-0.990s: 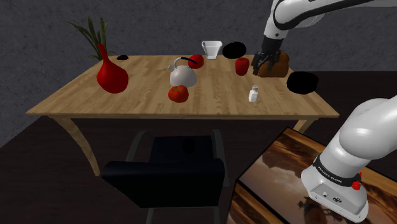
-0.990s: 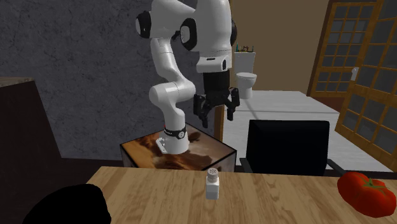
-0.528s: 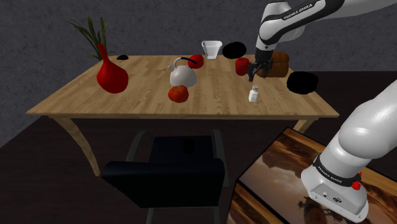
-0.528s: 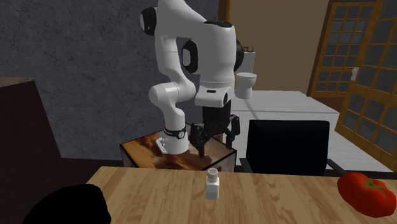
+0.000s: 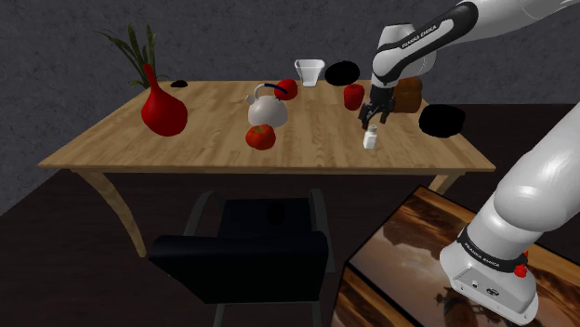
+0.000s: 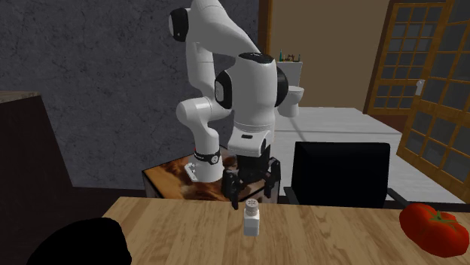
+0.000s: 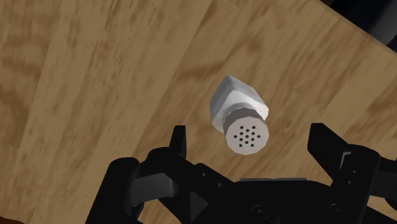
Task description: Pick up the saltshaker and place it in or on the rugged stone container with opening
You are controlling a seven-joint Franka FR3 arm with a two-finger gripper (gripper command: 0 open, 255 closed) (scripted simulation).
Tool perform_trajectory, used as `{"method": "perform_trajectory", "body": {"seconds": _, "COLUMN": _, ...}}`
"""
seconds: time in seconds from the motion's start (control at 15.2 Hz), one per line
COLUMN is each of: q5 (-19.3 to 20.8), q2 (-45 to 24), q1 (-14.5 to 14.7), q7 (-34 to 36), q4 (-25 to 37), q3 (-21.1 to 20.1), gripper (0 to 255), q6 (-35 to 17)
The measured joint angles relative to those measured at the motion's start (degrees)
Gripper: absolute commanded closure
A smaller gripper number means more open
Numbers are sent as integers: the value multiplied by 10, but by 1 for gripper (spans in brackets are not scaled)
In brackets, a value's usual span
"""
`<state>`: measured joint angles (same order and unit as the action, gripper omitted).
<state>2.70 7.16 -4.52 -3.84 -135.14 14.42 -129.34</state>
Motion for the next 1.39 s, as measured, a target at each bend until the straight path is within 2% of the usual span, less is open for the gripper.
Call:
{"method": "perform_trajectory", "body": {"seconds": 0.46, "q5": -2, "q2": -7, "q1": 0, "q7": -1, "q4": -5, "q3": 0, "gripper": 0, "q6": -12}}
{"method": "perform_trajectory", "body": {"seconds": 0.53, "q5": -2, "q2": -7, "q1": 0, "q7": -1, "q4": -5, "q3": 0, "gripper": 255, "q6": -12}}
{"method": "perform_trajectory", "body": {"seconds": 1.19, "q5": -2, "q2": -7, "q1": 0, "q7": -1, "q4": -5, "q3": 0, "gripper": 255, "q6": -12}}
{"method": "perform_trajectory", "body": {"seconds": 1.39, "q5": 0, "q2": 2, "q1": 0, "q7": 1, "q4": 3, "q3": -1, "gripper": 255, "q6": 4}}
